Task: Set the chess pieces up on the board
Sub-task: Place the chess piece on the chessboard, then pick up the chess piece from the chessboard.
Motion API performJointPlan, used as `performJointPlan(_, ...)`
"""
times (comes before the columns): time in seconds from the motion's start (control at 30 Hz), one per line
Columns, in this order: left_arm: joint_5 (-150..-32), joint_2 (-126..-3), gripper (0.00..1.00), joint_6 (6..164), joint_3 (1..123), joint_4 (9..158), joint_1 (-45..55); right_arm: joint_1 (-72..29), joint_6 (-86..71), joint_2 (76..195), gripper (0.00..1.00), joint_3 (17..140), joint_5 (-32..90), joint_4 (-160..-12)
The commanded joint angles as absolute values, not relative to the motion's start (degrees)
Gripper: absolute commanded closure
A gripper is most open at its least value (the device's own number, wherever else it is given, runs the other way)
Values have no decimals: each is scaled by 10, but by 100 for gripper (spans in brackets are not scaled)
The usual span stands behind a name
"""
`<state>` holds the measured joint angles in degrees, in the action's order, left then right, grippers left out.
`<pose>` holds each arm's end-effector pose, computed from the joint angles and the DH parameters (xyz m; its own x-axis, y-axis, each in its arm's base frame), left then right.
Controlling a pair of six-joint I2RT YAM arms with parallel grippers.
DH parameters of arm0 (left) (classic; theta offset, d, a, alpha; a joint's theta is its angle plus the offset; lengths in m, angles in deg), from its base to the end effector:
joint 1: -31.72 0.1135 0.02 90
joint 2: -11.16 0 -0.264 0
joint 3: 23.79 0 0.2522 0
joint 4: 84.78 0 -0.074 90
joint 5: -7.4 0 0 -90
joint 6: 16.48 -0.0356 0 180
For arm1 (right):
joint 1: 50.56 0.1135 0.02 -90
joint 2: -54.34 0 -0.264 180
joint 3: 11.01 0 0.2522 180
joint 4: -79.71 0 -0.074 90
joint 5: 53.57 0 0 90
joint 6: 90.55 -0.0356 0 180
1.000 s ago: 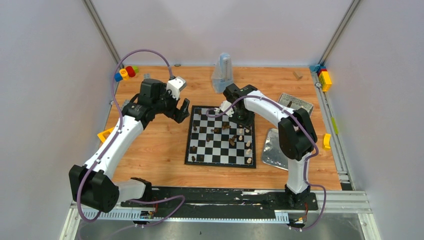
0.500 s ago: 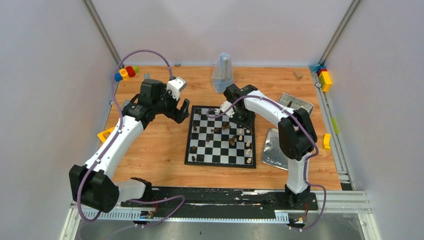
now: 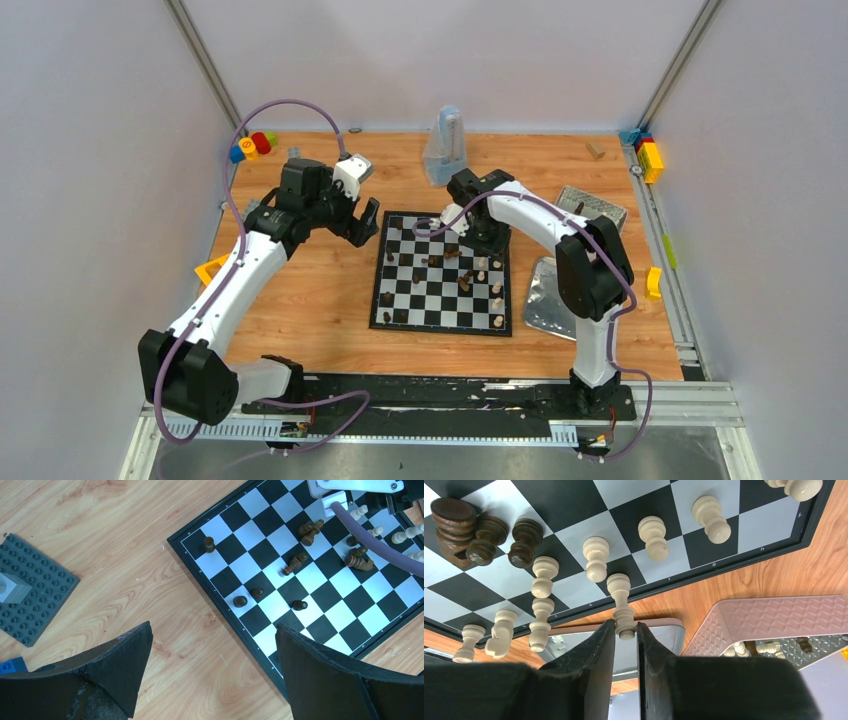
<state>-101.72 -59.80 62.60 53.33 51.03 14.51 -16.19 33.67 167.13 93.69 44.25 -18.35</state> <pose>0.2539 -0.0908 0.3238 -0.4782 0.3355 -0.8117 0.6280 0.7767 -0.0489 0.3097 0.2059 0.2121 -0.3680 -0.9267 0.0770 -0.9267 0.3587 -0.1122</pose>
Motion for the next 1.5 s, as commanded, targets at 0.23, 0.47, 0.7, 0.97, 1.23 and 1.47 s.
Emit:
performJointPlan(0.23,-1010,-585,0,606,529,534,148,-162,315,1656,51,990,410,-189)
performJointPlan(0.47,-994,-586,0,598,532,524,148,-166,297,1611,47,1013,308,-245)
performJointPlan(0.7,-984,-576,0,607,536,520,150,-166,266,1602,51,983,225,-346)
performJointPlan(0.97,-996,-570,0,636,544,519,187,-166,229,1648,59,978,191,-397)
performJointPlan(1.23,-1010,-565,0,637,542,520,200,-165,210,1680,65,974,168,-406)
performJointPlan(1.47,-1014,-563,0,635,538,521,201,-166,209,1694,68,967,186,-409)
